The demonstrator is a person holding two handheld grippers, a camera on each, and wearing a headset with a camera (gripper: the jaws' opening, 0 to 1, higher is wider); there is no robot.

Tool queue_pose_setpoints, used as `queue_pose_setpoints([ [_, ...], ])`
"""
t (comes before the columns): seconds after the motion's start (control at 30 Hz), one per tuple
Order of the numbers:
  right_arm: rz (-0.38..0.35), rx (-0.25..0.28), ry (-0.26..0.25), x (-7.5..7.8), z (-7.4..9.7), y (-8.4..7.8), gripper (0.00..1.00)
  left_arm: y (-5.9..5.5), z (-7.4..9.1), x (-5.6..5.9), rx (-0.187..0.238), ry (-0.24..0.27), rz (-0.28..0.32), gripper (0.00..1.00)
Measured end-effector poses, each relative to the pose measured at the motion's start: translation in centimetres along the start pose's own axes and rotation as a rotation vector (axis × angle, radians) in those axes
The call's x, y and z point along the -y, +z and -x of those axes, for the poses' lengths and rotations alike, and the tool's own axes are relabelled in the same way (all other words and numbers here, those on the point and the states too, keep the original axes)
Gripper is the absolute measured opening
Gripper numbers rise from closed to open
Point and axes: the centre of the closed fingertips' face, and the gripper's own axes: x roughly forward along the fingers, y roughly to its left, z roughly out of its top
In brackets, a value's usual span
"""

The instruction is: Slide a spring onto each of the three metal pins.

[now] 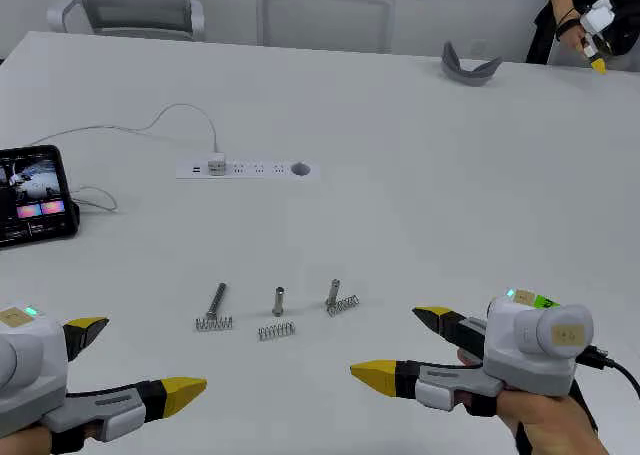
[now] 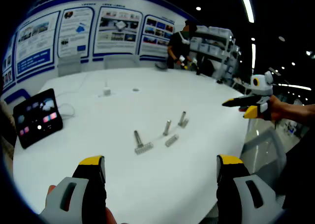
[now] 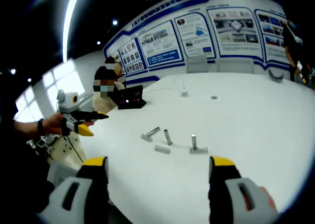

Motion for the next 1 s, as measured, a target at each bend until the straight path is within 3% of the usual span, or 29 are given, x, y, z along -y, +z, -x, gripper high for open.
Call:
queue_pose_setpoints([
  [0.37, 0.001, -0.003, 0.019, -0.5, -0.3, -0.2, 0.86, -0.2, -0.1, 0.1, -0.006, -0.003, 0.002, 0.96],
  [0.63, 0.048, -0.005, 0.021, -0.8, -0.3, -0.1, 0.91, -0.5, 0.1, -0.3, -0.014, 0.014, 0.010, 0.99],
  [1.0, 0.058, -0.011, 0.019, -1.1, -0.4, -0.9, 0.95, -0.9, -0.9, -0.5, -0.037, 0.001, -0.003, 1.00],
])
